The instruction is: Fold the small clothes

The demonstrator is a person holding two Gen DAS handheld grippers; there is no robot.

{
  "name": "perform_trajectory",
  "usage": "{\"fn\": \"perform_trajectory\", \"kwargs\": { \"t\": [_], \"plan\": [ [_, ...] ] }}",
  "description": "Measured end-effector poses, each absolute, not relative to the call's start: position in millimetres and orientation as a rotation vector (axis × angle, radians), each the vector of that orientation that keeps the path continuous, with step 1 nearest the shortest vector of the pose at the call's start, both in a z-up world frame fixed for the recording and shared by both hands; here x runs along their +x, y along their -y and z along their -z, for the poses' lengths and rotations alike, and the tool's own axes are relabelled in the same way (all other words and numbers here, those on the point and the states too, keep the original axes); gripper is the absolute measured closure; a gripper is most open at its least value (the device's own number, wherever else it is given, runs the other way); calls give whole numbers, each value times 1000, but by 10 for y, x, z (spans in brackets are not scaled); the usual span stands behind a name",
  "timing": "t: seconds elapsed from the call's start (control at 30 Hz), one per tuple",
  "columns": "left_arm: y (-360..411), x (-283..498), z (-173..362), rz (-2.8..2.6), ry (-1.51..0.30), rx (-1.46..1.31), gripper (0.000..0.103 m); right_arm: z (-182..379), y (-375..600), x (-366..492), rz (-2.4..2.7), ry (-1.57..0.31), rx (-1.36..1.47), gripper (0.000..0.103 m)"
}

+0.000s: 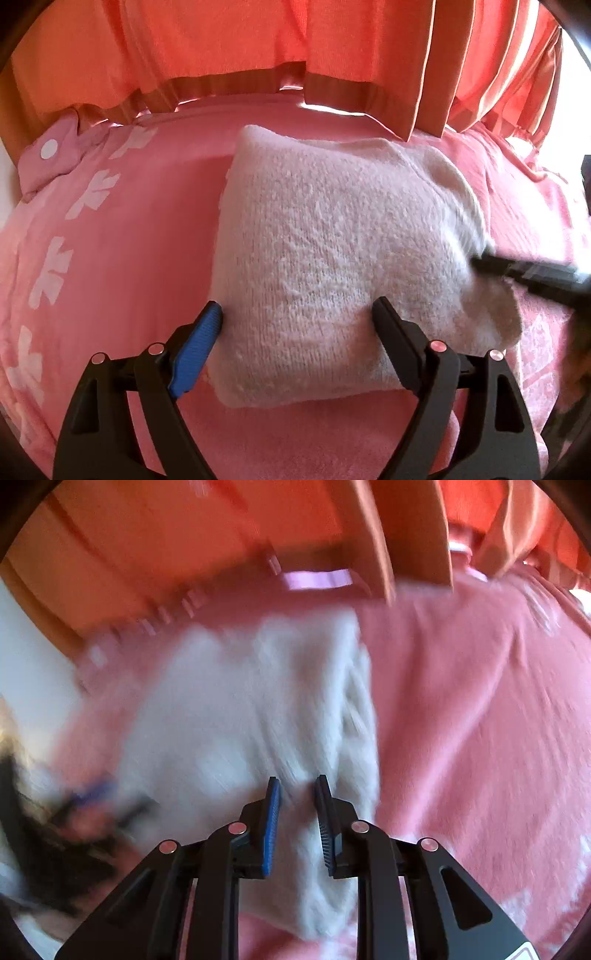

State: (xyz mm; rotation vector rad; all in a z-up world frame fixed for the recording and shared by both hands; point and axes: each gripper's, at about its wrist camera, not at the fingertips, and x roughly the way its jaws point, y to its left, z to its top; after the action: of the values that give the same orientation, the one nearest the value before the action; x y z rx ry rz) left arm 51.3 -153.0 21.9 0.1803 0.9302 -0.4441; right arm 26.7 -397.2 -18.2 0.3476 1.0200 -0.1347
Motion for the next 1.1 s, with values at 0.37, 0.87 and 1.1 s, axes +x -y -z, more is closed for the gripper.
{"fn": "perform_trajectory", "kwargs": {
  "t": [0.37, 0.87, 1.1],
  "plan": [
    [1562, 438, -270, 416, -938, 199, 23, -240, 3975, 123, 305, -854, 518, 25],
    [1294, 551, -311, 470, -906, 26, 12, 296, 4074, 126, 243, -866, 757, 17],
    [923, 1109, 21, 564, -1080, -290, 9, 420, 4070, 141, 200, -889, 816, 16]
  ]
}}
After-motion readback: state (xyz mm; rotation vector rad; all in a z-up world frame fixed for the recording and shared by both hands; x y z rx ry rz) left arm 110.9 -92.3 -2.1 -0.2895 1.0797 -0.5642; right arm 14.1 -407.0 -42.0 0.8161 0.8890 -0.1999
